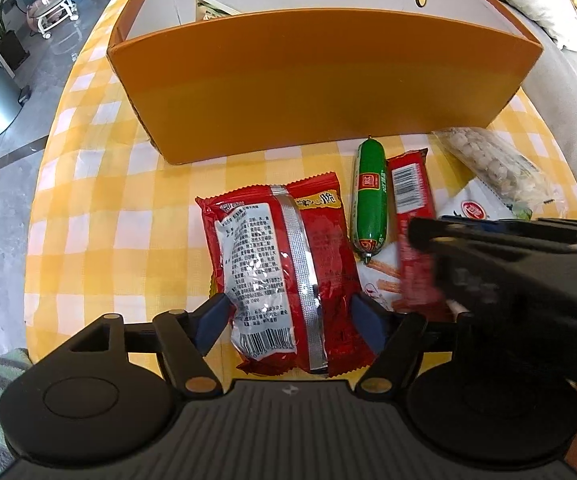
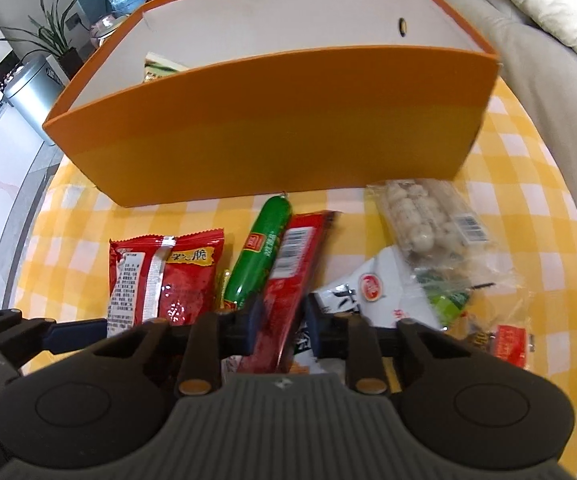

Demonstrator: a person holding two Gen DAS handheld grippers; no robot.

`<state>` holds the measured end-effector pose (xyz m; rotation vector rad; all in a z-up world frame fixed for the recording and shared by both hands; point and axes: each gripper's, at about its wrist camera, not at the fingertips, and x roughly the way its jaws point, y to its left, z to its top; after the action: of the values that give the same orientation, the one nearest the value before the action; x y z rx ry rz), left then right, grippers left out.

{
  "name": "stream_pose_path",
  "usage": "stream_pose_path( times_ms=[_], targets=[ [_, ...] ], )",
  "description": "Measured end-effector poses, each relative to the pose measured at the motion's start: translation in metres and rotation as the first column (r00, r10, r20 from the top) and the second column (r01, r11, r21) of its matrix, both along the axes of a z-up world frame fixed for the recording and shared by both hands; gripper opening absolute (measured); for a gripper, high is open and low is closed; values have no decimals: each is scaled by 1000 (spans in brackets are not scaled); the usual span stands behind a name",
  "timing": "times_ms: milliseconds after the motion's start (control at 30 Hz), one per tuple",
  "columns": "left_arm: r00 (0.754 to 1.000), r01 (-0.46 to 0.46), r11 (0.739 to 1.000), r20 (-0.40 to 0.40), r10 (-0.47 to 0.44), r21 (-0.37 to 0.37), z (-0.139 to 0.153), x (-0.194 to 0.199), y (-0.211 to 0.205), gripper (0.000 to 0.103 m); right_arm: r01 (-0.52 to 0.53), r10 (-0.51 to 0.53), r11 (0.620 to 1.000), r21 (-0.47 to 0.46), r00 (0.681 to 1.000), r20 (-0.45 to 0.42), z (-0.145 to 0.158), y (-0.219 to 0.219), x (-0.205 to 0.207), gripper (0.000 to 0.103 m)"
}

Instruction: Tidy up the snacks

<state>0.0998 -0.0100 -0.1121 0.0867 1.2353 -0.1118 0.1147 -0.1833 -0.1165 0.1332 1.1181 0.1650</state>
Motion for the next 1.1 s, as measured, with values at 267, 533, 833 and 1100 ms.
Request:
stream_pose_path(
  times_ms=[267, 533, 833, 1100],
  targets=[
    [1000, 5, 1000, 12, -5, 4, -4, 5, -3, 86, 0, 0, 1000, -4, 1000, 2, 7, -22, -4, 0],
    [999, 31, 999, 18, -31, 20, 0, 7, -4, 72, 52, -50, 994, 95, 998, -23, 5, -35, -4, 17],
    [1000, -18, 1000, 11, 18, 9, 0, 10, 10, 72, 61, -60, 988, 140, 998, -14, -4, -28, -6, 27],
    [1000, -5, 1000, 13, 5, 2, -1, 12, 15, 75, 69, -69, 984, 163, 998, -8, -10, -17, 2, 38]
  ],
)
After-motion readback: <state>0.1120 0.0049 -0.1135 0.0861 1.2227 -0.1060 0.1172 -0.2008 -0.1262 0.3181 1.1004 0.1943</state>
